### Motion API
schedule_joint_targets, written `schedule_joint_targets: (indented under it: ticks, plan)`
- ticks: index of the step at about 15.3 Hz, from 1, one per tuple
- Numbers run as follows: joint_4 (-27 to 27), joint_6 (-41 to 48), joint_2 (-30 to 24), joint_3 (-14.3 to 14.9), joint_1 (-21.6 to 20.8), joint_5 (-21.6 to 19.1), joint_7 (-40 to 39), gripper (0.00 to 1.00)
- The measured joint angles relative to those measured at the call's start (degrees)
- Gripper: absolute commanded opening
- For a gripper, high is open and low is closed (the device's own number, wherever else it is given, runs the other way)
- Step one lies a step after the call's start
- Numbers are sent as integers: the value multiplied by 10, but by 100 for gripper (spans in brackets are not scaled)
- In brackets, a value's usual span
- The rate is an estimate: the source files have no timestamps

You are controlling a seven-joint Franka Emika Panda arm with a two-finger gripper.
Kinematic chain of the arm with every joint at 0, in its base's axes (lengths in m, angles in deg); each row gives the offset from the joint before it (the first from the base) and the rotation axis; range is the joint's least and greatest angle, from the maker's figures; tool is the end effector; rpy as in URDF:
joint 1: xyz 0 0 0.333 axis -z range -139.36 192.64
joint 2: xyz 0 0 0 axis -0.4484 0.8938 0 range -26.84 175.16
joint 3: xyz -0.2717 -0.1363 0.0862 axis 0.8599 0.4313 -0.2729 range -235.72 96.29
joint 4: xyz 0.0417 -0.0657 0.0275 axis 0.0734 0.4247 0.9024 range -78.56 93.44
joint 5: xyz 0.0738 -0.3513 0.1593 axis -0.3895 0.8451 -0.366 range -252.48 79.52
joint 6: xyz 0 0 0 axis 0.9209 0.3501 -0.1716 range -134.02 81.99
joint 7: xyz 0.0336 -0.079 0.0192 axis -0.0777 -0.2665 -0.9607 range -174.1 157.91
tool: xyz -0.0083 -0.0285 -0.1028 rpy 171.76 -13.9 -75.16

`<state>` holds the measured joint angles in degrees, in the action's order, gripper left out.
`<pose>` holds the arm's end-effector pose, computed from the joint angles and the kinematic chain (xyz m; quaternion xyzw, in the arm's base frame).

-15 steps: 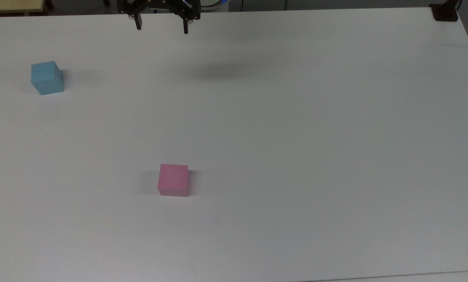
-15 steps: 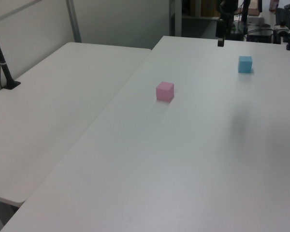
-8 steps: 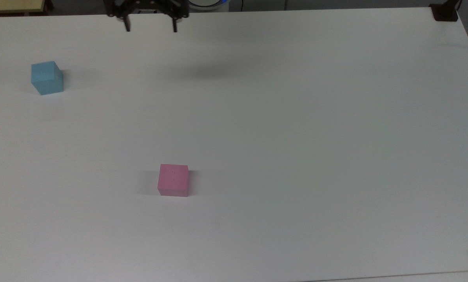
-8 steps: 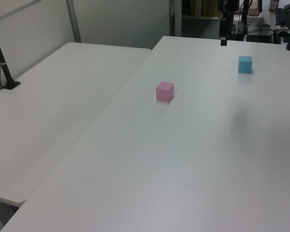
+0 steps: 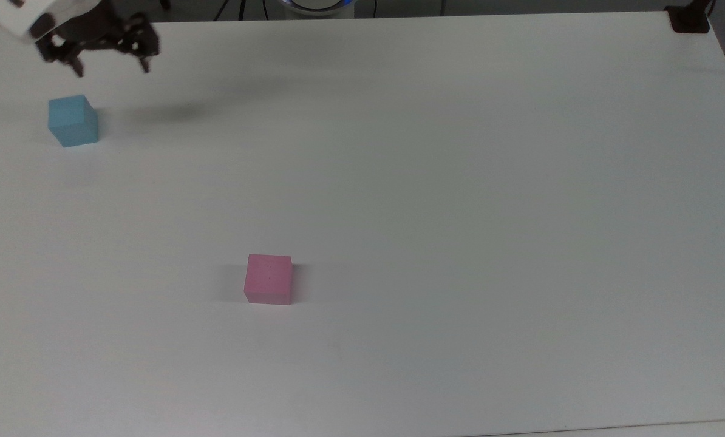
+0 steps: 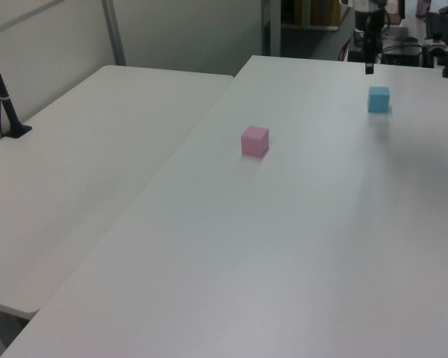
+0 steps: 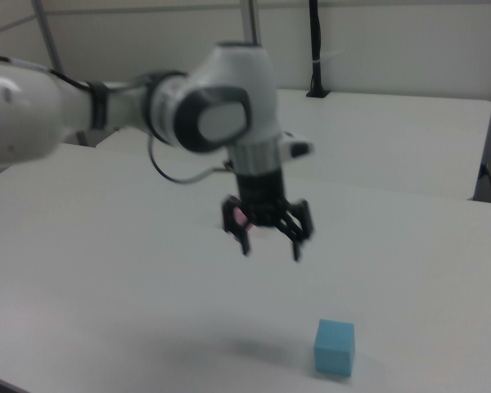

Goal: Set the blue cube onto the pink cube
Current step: 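Move the open gripper over to the light-blue cube and lower it, then close the gripper on the light-blue cube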

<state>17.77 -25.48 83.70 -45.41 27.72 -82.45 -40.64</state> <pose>0.5473 -0.2516 0.4750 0.9946 0.0748 -0.0525 0.0482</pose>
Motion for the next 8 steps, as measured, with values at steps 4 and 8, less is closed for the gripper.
schedule_joint_targets:
  ticks: [4, 8]
  plan:
    - [38, -127, 60, 15, 33, 0, -21, 100]
    - [41, -194, 109, 23, 49, 0, -54, 100]
